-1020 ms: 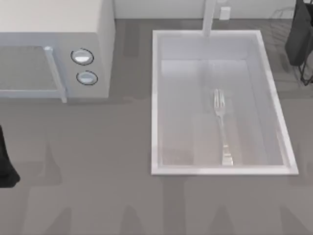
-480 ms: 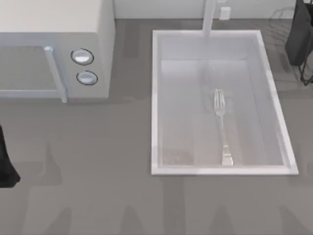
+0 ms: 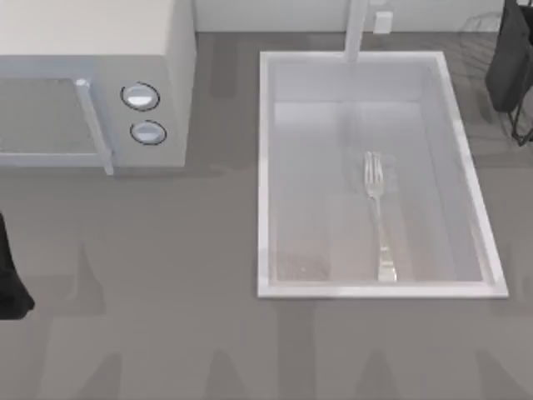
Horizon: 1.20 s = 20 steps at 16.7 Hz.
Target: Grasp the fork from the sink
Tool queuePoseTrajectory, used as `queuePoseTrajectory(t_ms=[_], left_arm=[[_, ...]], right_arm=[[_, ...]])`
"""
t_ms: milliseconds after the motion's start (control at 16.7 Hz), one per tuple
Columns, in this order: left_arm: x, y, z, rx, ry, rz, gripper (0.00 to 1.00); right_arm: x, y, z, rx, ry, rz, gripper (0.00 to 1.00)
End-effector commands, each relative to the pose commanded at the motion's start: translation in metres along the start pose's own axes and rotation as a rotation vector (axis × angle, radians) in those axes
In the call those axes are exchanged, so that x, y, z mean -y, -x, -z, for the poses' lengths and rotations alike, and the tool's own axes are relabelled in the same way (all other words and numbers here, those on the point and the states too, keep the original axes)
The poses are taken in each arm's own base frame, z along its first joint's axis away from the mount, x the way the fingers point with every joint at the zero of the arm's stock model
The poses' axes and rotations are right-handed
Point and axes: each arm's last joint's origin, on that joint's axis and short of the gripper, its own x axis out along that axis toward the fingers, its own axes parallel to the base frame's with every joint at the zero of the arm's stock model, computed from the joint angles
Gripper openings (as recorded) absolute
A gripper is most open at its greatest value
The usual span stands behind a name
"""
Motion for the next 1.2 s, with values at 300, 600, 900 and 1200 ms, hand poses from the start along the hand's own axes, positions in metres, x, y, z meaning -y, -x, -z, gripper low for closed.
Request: queuePoseTrajectory(t_ms=[300, 600, 900, 1200], left_arm=[[0.000, 0.000, 0.000, 0.000, 0.000, 0.000, 1.00], [0.000, 0.000, 0.000, 0.000, 0.000, 0.000, 1.00], [0.000, 0.000, 0.000, 0.000, 0.000, 0.000, 1.00], [0.000, 0.000, 0.000, 0.000, 0.000, 0.000, 1.00]], right_arm=[[-0.001, -0.001, -0.008, -0.044, -0.013, -0.009, 1.00], [-0.006, -0.014, -0.050, -0.257, -0.077, -0.041, 1.00], [-0.021, -0.065, -0.114, -0.564, -0.149, -0.066, 1.00], [-0.056, -0.158, -0.150, -0.903, -0.176, -0.063, 1.00]])
